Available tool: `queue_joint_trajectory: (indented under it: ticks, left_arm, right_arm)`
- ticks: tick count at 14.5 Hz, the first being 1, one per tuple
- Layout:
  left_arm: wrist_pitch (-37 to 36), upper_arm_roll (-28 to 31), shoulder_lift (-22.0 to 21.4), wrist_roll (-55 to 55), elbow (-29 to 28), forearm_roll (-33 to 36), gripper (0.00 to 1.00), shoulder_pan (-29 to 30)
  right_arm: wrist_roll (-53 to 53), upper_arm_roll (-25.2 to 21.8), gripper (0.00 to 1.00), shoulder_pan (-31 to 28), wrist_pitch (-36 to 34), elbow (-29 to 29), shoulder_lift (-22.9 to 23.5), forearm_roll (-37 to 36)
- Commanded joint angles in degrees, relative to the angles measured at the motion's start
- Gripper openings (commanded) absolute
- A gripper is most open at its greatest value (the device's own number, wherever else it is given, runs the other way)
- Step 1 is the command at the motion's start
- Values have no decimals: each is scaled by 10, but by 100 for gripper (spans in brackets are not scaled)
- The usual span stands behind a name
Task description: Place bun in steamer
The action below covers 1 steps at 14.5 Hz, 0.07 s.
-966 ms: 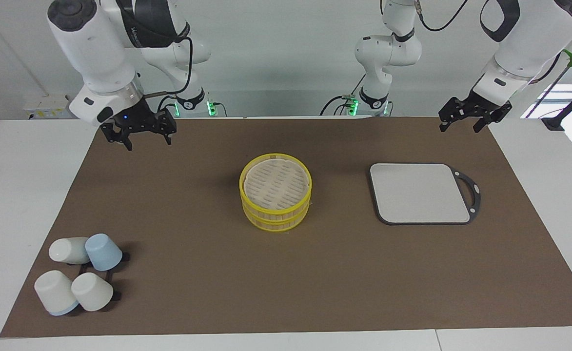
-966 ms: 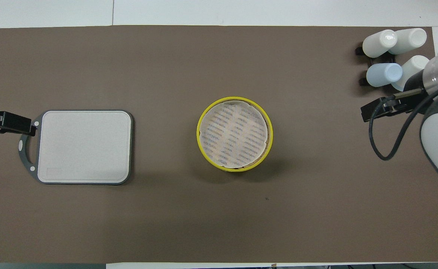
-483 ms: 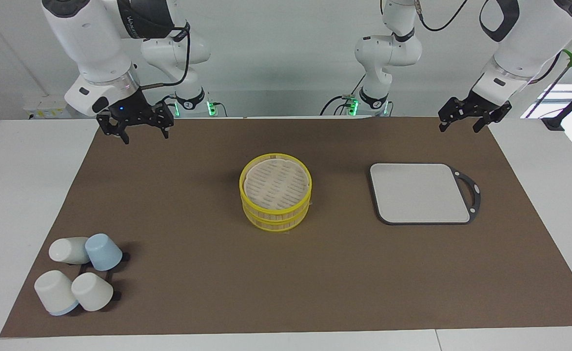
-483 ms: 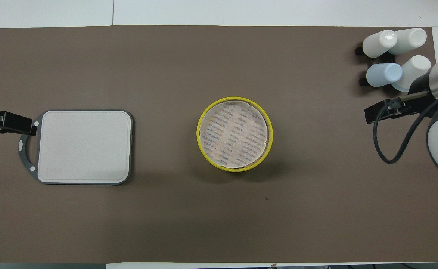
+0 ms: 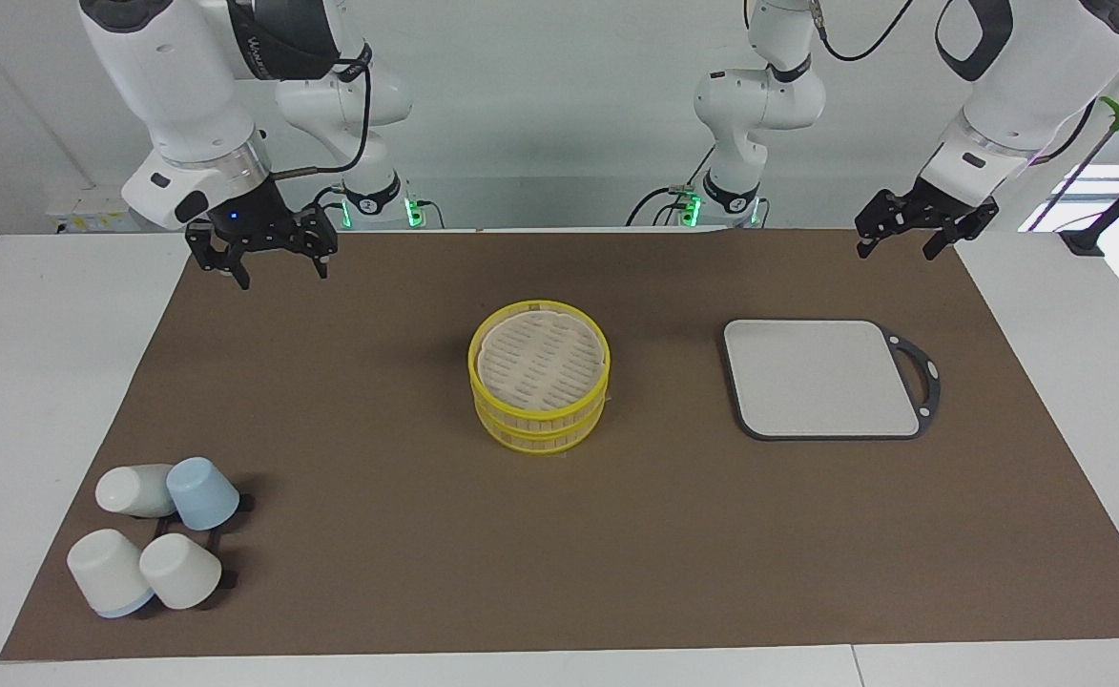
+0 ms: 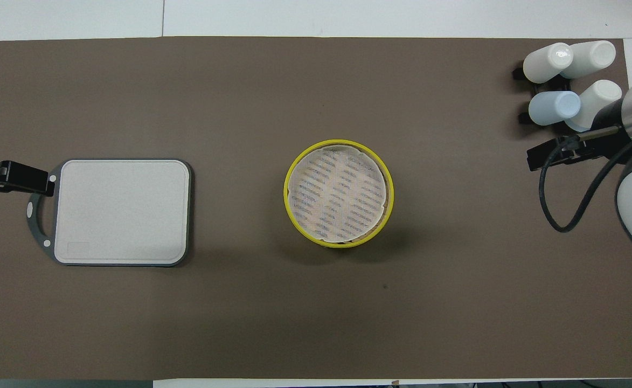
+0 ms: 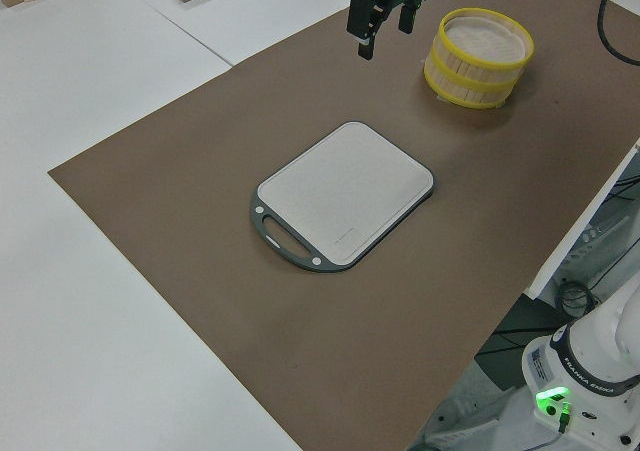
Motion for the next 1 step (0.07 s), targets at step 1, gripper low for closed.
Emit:
queue_joint_trajectory:
  ticks: [1]
  left_arm:
    - [-8,2,-6,9,4,-3,100,-1]
  right_arm:
    - [4,3,100,-7,9,-11,-6,-2]
